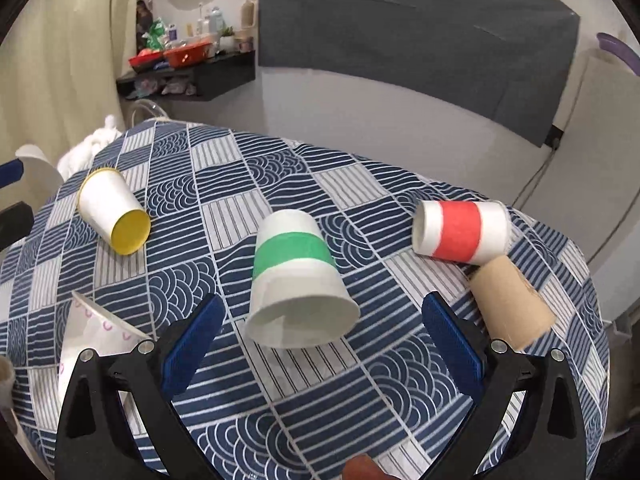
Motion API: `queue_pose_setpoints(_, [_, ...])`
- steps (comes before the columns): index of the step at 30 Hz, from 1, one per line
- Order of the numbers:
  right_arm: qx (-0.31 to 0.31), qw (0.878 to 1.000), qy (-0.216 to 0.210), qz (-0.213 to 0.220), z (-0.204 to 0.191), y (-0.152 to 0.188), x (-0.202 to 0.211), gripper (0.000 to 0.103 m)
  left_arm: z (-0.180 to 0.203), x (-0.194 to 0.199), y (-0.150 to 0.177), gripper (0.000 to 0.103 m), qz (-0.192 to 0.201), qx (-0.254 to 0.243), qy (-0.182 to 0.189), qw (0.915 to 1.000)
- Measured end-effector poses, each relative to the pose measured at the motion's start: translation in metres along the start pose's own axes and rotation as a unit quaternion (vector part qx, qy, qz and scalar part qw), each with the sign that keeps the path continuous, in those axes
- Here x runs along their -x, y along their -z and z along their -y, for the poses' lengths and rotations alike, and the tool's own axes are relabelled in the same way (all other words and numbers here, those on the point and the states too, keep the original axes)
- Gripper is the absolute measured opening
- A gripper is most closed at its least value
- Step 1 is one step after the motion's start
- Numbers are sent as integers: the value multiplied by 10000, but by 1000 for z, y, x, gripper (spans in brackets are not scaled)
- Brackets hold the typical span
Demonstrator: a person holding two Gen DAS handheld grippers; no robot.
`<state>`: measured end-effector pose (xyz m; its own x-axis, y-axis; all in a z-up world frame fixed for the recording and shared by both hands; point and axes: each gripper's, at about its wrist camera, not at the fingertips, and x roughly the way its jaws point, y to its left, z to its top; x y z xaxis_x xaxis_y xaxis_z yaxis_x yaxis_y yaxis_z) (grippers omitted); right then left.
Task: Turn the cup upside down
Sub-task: 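Move the right gripper to the green-banded white cup and close on it, then lift the green-banded cup with the right gripper and rotate it mouth-down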
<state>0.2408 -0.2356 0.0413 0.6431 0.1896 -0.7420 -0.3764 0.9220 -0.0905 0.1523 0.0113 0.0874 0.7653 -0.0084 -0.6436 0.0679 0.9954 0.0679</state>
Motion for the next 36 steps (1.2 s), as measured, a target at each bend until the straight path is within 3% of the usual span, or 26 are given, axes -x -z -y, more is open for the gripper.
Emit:
queue_pose_setpoints(8, [302,9990,-102,-313,-7,-6,-36,93,0,-12,6,97,-203,-71,-11,9998])
queue_pose_setpoints(9, [292,9989,-116,-358,-7,-6,-39,89,1,-11,6,97,-190,-101,-20,9998])
queue_pose_setpoints(10, [311,9983,-164,-460,-7,-5,-43,65,2,-9,6,97,-174,-118,-17,9998])
queue_pose_setpoints(20, [316,9980,-524,-177,4,11,-5,64,10,15,10,97,-11,-157,-38,9999])
queue_pose_setpoints(29, [466,9951,-860,132,10,40,34,64,19,32,28,97,-176,-24,-13,9998])
queue_pose_setpoints(36, [804,9884,-1257,266,-8,76,66,64,13,52,50,97,-365,335,114,9987])
